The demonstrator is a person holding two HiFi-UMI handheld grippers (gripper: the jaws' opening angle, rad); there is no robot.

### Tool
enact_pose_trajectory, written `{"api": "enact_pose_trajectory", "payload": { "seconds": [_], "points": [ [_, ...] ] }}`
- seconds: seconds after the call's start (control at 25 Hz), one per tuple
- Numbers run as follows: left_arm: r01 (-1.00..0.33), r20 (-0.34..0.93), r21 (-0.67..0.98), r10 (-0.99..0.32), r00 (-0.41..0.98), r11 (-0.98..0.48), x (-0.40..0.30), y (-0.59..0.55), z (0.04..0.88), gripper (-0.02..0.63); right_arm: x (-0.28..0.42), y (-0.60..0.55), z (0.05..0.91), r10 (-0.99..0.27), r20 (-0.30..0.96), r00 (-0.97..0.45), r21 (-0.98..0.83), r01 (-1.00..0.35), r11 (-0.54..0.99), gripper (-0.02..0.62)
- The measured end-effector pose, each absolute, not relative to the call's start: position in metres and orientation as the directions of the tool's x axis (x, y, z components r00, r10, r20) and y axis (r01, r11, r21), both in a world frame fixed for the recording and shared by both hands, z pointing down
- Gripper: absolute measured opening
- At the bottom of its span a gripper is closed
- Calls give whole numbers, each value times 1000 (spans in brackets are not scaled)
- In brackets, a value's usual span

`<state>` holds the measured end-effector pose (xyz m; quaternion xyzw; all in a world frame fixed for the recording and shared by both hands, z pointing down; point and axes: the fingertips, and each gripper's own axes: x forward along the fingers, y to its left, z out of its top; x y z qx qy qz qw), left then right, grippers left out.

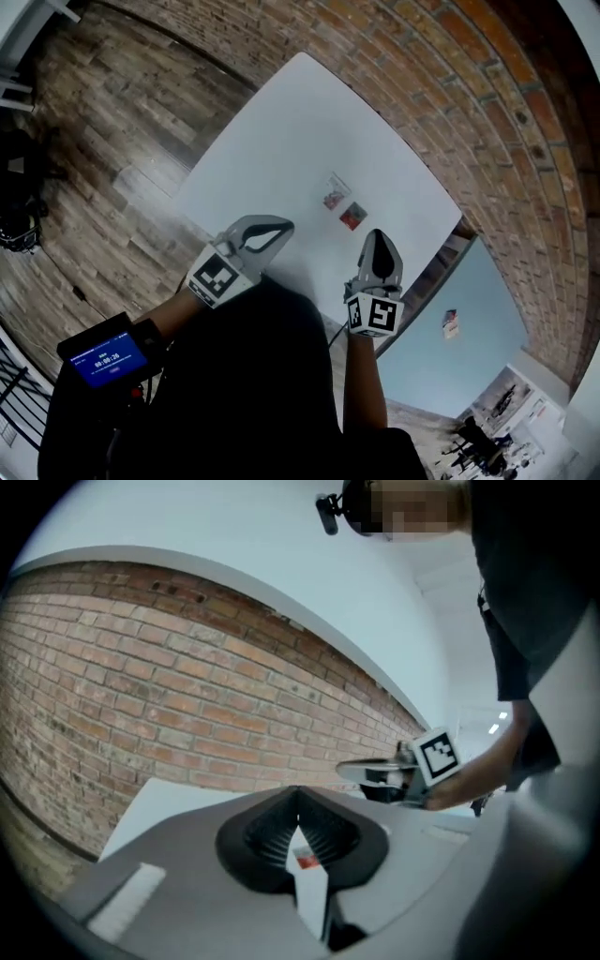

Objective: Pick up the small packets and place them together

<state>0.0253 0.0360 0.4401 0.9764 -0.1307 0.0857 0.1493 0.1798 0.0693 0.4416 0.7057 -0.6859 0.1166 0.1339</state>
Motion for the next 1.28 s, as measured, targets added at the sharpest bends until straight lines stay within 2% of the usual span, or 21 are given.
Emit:
{"api": "enact_pose_trajectory", "payload": {
  "seconds": [0.12, 0.24, 0.44, 0.56, 0.72, 0.92, 1.28],
  "points": [
    [-303, 118, 160, -286, 951, -940, 47, 18, 387, 1, 154, 95, 386, -954, 282, 101, -57, -991, -121, 3],
    [-325, 40, 176, -323, 945, -929, 64, 19, 347, 0, 132, 106, 354, -968, 217, 125, -91, -985, -148, 3],
    [-208, 28, 169, -206, 978, -963, 89, 55, 334, 0, 131, 125, 327, -971, 153, 181, 0, -983, -184, 2],
    [-196, 49, 191, -190, 981, -962, 91, 70, 339, 0, 136, 133, 319, -971, 119, 207, 17, -978, -207, 2],
    [-238, 22, 177, -237, 971, -955, 88, 65, 324, 0, 142, 128, 306, -966, 63, 251, -33, -967, -253, 2],
    [-301, -18, 107, -305, 952, -948, 87, 54, 308, 0, 148, 122, 290, -969, 19, 245, -3, -969, -245, 2],
    [-417, -66, 86, -423, 904, -905, 61, 29, 298, 0, 152, 111, 289, -976, 23, 216, 52, -975, -214, 2]
  ]
}}
